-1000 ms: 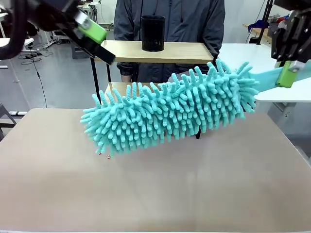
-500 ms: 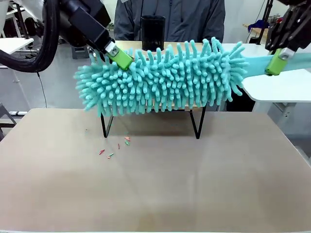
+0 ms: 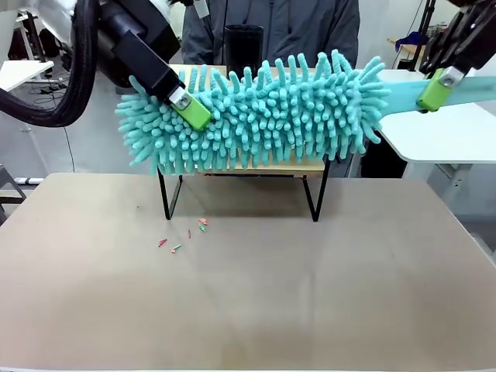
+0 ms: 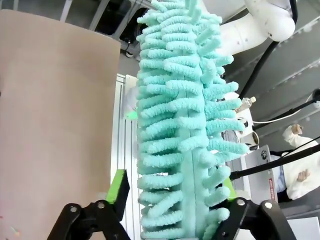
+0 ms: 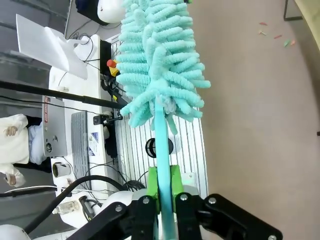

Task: Clean the shelf.
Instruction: Hand the Duster back to the human.

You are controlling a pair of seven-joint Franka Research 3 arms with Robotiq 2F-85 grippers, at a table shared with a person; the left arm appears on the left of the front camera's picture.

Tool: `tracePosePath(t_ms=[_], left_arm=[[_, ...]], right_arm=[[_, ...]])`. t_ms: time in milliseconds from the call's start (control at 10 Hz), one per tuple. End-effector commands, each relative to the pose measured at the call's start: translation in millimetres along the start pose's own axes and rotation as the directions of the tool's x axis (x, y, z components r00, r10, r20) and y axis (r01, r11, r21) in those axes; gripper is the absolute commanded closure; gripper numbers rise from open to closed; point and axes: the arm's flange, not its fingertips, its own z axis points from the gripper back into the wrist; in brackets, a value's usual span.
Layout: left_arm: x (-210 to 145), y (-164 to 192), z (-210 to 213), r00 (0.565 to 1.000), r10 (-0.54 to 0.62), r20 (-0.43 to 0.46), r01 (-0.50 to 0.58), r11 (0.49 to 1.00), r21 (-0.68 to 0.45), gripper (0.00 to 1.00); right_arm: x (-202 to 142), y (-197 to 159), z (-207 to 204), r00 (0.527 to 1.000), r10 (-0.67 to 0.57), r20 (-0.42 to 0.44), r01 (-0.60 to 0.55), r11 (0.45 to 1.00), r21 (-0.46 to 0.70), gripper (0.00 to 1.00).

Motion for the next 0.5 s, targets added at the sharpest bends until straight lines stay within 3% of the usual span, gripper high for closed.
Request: tracePosePath(t_ms=[0, 100, 200, 400], left_arm=[[-8.3, 0.9, 1.2, 1.0, -0.02, -0.004, 0.02, 1.0, 0.007, 1.0], [-9.4, 1.5, 0.8, 1.0, -0.017, -0.003, 0.017, 1.0, 0.008, 0.62], [-9.6, 2.9, -0.4, 1.0, -0.014, -0.004, 0.014, 1.0, 0.012, 1.0], [-10.6, 4.7, -1.2, 1.0, -0.009, -0.003, 0.009, 1.0, 0.009, 1.0]], right_arm=[[-0.7, 1.2, -2.5, 0.998, -0.023, 0.054, 0.022, 1.0, 0.006, 0.88], [-2.2, 0.8, -2.6, 0.998, -0.021, 0.058, 0.021, 1.0, 0.009, 0.88], [-2.9, 0.6, -3.2, 0.998, -0.023, 0.056, 0.022, 1.0, 0.011, 0.88], [-3.0, 0.8, -3.8, 0.998, -0.032, 0.055, 0.031, 0.999, 0.013, 0.88]])
